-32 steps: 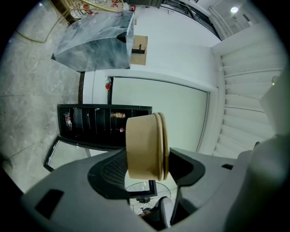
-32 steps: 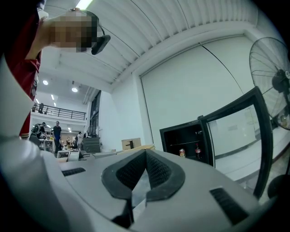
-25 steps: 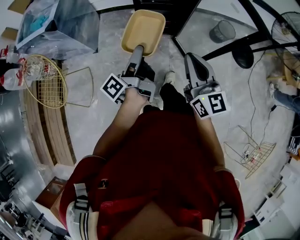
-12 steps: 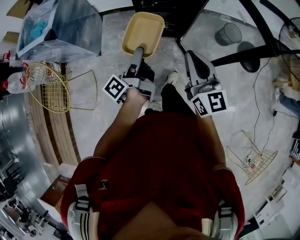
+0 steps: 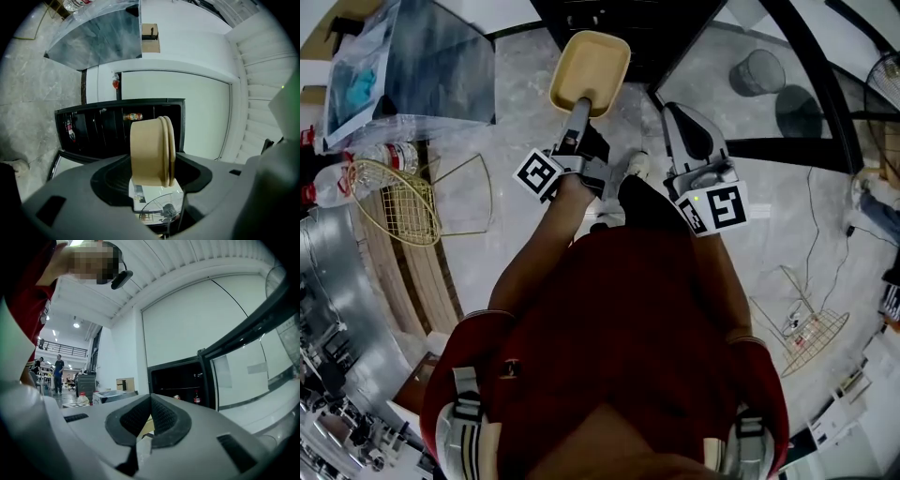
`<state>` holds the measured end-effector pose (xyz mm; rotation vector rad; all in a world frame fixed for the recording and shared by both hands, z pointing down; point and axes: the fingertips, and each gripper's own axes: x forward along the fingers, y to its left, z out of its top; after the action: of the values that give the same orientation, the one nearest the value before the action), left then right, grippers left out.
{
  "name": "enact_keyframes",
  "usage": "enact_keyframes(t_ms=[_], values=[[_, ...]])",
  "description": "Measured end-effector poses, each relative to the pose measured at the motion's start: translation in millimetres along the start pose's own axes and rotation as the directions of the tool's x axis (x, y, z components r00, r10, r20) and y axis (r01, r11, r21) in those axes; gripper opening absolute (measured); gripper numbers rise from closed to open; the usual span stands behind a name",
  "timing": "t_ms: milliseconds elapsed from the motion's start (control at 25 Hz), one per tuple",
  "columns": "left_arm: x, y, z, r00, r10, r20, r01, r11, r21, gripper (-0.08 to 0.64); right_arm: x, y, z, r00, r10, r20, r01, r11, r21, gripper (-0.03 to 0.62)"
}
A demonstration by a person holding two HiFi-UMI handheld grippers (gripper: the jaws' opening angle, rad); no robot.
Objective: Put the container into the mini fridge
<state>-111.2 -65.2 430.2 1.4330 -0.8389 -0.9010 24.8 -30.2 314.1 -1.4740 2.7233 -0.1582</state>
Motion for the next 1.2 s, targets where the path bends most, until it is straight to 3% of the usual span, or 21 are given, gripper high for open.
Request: enact_keyframes(t_ms=[720, 1200], values=[[135, 126, -5, 0.998, 0.058, 0.002, -0.058, 0.998, -0.018, 0.27, 68, -109, -57, 0.996, -0.01, -0.083, 0.008, 1.0, -0.017, -0.003], [194, 190, 1, 0.995, 0.095, -0.006, -0.095, 0.995, 0.017, 0.27, 92, -129, -114, 0.992, -0.019, -0.128, 0.023, 0.999, 0.035, -0.003]])
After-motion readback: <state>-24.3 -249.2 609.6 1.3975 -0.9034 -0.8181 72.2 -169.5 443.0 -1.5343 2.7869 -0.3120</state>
